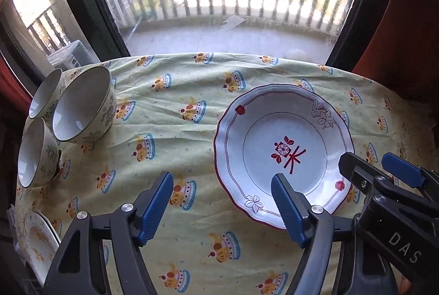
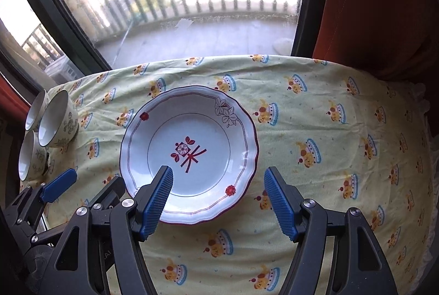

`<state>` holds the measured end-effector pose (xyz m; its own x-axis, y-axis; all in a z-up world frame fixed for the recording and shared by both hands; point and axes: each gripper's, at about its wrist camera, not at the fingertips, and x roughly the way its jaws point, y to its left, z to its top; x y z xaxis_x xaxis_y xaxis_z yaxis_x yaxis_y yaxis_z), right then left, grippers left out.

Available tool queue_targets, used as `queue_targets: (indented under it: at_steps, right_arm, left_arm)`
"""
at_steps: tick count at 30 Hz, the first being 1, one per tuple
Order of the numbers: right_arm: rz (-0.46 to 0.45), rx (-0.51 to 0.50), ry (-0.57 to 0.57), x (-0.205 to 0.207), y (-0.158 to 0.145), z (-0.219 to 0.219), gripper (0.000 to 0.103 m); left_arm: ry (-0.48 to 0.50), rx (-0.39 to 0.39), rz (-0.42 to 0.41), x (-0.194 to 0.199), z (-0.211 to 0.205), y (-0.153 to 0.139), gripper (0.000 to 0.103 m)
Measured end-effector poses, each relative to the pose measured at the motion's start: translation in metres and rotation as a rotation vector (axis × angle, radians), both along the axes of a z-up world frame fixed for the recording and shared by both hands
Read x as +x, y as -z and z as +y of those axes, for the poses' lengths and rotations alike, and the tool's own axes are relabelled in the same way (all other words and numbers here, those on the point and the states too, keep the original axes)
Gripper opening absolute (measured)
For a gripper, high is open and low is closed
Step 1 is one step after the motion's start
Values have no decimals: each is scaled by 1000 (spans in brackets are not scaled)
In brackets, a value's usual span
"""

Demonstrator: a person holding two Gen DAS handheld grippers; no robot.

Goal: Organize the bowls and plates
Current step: 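Move both grippers toward the small red-character plate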

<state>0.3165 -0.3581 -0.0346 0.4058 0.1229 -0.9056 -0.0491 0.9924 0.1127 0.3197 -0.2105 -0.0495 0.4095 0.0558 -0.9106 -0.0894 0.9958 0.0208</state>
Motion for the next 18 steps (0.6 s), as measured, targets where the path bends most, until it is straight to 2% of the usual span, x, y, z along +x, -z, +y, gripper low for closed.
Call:
queue_targets:
  at_steps: [15,18]
  right_arm:
    - [53,-14,51,55,48,-9,72]
    - [66,-9,48,61,57,-8,67]
  left_arm:
    - [-20,6,58,50,-8,47,70]
    - [-15,-2,74,53,-10,54,65]
